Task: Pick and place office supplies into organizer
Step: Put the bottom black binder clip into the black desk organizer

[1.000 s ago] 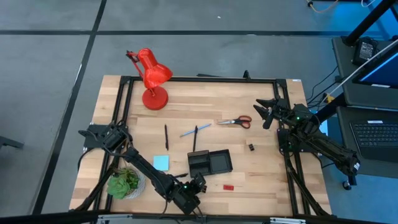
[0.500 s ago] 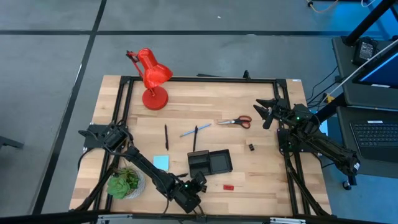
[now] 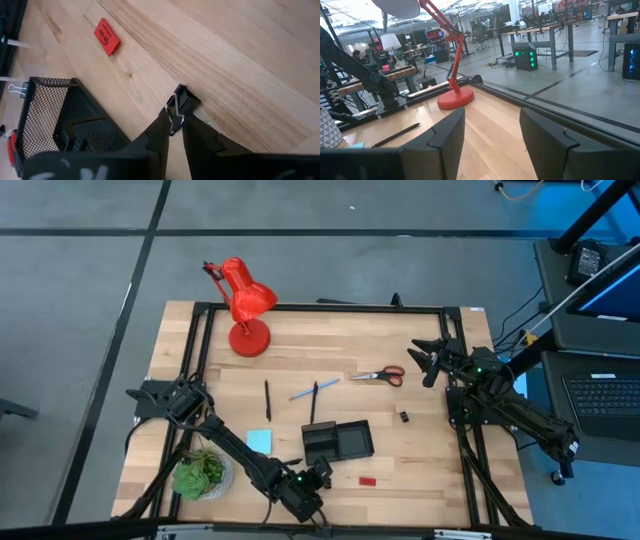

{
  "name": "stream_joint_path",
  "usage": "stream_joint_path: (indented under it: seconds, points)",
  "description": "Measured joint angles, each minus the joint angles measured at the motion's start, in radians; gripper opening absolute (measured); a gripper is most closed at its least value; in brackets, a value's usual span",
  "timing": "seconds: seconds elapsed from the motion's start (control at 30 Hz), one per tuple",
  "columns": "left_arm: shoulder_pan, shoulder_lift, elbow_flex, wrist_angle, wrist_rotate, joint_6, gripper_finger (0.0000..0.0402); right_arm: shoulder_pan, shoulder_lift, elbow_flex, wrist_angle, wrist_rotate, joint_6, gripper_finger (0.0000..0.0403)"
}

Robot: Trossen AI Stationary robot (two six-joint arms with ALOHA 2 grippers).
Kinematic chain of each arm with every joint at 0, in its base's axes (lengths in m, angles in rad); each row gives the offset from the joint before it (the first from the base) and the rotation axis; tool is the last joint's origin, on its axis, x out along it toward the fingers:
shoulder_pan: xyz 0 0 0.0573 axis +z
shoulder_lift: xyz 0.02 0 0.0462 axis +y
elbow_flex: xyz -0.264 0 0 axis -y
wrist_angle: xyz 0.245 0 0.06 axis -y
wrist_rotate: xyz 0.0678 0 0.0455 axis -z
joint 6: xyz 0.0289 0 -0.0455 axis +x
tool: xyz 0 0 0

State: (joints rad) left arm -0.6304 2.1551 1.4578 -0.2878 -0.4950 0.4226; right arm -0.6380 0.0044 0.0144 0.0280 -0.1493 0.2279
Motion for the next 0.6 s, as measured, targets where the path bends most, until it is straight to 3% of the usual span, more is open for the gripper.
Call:
stream_joint_path:
  seconds: [0.6]
  points:
    - [-0.003,-0.002,0.002,0.010,0.007,-0.038,0.0004,0.000,0.000,0.000,0.000,0.000,0.003,0.0193]
